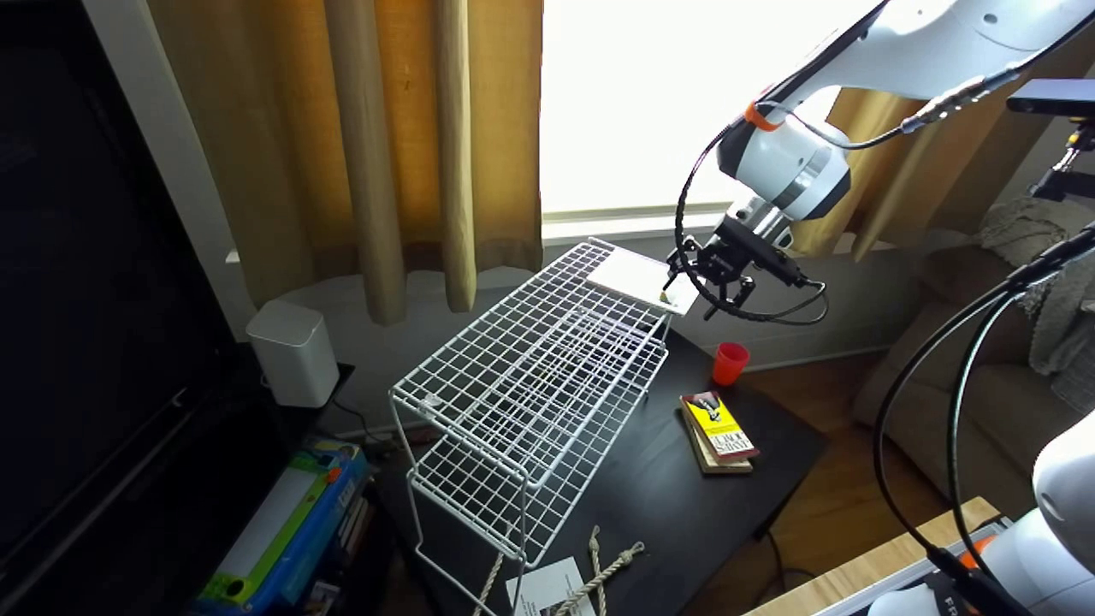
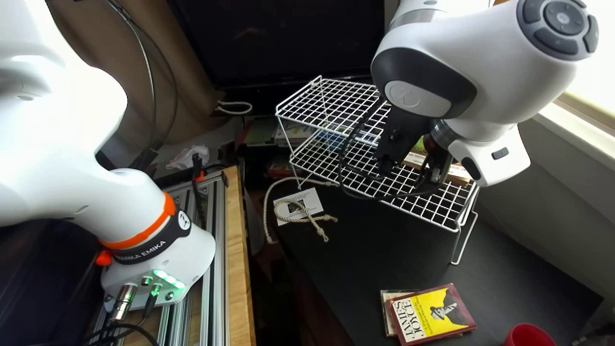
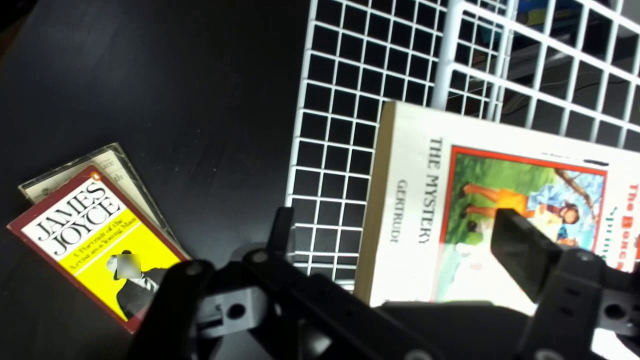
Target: Put the book on the lower shelf
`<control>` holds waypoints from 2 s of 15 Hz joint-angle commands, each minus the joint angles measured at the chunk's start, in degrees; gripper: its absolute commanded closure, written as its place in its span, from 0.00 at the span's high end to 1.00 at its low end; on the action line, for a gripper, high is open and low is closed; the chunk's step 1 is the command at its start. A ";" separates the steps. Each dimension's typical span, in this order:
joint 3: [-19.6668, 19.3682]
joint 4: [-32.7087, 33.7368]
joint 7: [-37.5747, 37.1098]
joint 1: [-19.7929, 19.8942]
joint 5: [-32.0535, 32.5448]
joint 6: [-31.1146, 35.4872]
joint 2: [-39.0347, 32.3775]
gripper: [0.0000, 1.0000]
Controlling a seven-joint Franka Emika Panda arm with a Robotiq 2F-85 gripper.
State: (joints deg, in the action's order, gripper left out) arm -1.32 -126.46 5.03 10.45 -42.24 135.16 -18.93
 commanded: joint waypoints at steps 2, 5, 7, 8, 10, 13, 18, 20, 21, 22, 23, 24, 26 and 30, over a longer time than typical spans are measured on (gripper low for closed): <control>0.20 -1.93 13.91 4.02 -10.17 -4.45 0.40 1.00; -0.63 -1.71 20.83 5.31 -15.96 -7.62 -0.53 1.00; -1.26 -1.12 24.78 5.96 -19.51 -10.39 -1.48 1.00; -1.51 -0.68 27.07 6.27 -21.32 -11.89 -2.17 1.00; -2.20 0.48 30.14 6.53 -24.02 -14.83 -4.11 1.00; -3.19 1.68 33.37 6.31 -27.09 -17.52 -6.43 0.84; -4.39 4.18 35.91 6.10 -30.63 -20.70 -9.91 0.33; -5.29 4.81 34.91 6.02 -30.47 -22.59 -10.36 0.19; -5.68 4.97 34.88 6.14 -30.50 -23.42 -10.43 0.12; -6.01 5.08 34.94 6.25 -30.61 -24.13 -10.52 0.06; -6.32 5.13 34.89 6.24 -30.61 -24.62 -10.64 0.03; -6.58 5.20 34.91 6.35 -30.46 -25.53 -10.83 0.06; -7.19 5.06 34.75 6.65 -29.92 -27.38 -10.60 0.06; -9.13 3.21 33.40 7.00 -27.84 -29.98 -8.56 0.06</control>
State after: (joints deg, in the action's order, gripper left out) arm -8.53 -121.51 39.47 16.49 -71.40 108.00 -29.27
